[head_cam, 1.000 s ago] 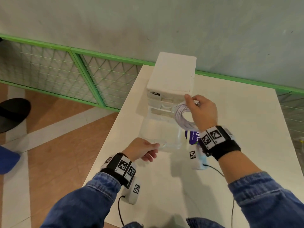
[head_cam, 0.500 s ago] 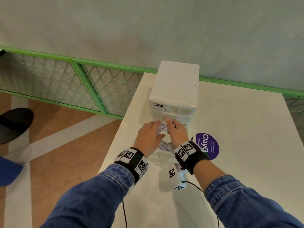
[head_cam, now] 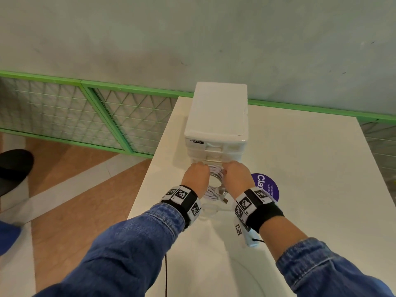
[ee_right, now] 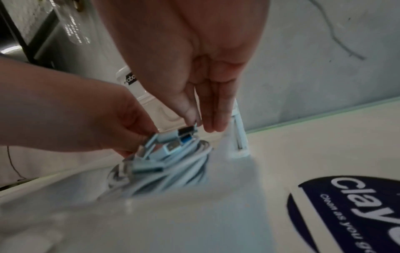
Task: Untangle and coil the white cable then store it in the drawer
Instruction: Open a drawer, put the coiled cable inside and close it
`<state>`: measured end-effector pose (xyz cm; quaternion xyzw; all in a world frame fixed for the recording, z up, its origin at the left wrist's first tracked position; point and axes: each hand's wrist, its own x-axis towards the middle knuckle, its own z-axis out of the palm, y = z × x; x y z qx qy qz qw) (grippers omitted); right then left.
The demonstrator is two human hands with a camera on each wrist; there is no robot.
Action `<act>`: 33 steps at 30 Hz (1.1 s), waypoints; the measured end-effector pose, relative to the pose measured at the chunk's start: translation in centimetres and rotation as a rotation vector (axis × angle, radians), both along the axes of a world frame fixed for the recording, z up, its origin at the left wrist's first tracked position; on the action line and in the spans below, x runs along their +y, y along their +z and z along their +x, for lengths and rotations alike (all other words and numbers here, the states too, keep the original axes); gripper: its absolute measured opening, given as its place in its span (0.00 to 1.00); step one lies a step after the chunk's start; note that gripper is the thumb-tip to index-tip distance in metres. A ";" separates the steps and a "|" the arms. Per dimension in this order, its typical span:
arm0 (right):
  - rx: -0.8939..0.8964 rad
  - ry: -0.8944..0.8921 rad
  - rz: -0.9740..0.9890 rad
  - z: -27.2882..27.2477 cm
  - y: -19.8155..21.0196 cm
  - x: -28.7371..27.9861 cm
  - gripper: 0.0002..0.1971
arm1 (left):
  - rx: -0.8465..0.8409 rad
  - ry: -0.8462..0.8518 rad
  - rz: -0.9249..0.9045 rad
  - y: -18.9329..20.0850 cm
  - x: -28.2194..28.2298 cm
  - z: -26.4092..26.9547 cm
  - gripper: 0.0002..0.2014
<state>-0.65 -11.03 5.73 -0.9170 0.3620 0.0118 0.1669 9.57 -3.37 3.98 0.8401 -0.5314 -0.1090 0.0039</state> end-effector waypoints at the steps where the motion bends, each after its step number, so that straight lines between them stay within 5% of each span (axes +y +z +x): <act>1: -0.081 0.033 -0.004 -0.7 -0.1 0.1 0.10 | 0.009 0.002 -0.001 0.0 0.0 0.0 0.12; 4: -0.280 0.161 0.024 -2.9 -0.6 1.1 0.16 | 0.034 0.022 -0.034 -0.1 -0.1 0.4 0.12; 9: 0.096 0.349 0.008 -5.2 -1.4 2.3 0.45 | 0.155 0.052 -0.122 -0.1 -0.1 0.8 0.15; 15: 0.047 0.398 -0.123 -4.9 -2.0 2.5 0.33 | 0.289 0.059 -0.199 0.2 0.6 0.6 0.13; 21: 0.134 0.464 -0.107 -5.3 -2.6 1.7 0.52 | 0.354 0.017 -0.238 2.4 1.4 0.8 0.17; 30: 0.178 0.448 -0.121 -5.2 -2.5 1.6 0.48 | 0.124 0.244 -0.887 8.9 0.9 2.3 0.09; 33: 0.087 0.406 -0.151 -4.8 -2.4 1.6 0.38 | 0.166 0.410 -0.952 9.2 -0.5 3.1 0.18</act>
